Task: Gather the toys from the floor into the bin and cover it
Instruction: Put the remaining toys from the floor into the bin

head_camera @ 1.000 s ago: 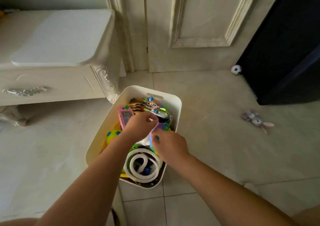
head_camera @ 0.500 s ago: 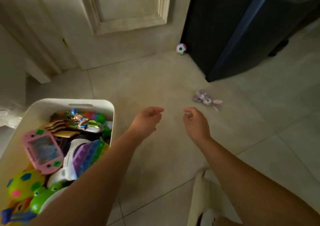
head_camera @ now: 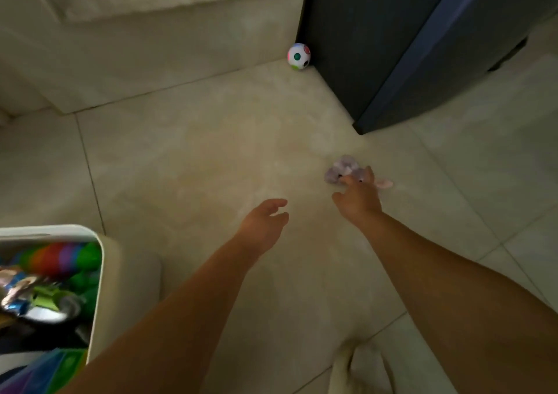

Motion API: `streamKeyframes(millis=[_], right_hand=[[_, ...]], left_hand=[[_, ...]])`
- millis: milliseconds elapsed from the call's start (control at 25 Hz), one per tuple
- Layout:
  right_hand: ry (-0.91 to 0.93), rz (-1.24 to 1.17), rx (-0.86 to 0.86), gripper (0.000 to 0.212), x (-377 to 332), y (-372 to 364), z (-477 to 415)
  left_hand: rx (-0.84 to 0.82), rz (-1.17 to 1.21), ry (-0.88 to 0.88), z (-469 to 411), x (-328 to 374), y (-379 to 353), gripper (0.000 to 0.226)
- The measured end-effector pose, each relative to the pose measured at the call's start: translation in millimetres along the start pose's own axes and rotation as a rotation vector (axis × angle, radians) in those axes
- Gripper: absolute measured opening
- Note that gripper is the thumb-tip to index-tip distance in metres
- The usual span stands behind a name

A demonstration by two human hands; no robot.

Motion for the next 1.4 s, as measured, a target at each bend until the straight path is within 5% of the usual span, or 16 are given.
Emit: streamKeyframes(millis=[240,520,840,1160,1400], right_hand=[[0.046,0.203,-0.138,0.053,1.2,-12.6,-43.0],[0.006,-0.439,-0.068,0.037,-55.9,-4.9,14.6],[0.392,-1.045,-0.48,0.013,-188.1,52.1,162.0],[0.728,-0.743,-0.533,0.034,-274.6,99.6,319.3],[0.857,-0.591,-0.613,0.047,-321.8,49.6,410.3]], left_hand=[[-0.003,0.031,0.062,-8.4,-16.8,14.2,0.031],[0.029,0.082,0.07,7.0,-17.9,29.5,0.033],[0.069,0.516,-0.074,101.9,31.1,96.3,0.047],[0.197,0.565,-0.289,237.3,33.2,226.2,0.049],[0.33,0.463,-0.151,318.6,-37.1,304.0,0.056]])
Point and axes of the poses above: each hand's wrist, its own z-axis away from the middle knuckle, its own y-axis out of the back of the hand, x = y × z, the point moved 6 cm from there along -z, towards the middle knuckle, and after that the axes turned 6 degrees about z, right-handed, at the moved point
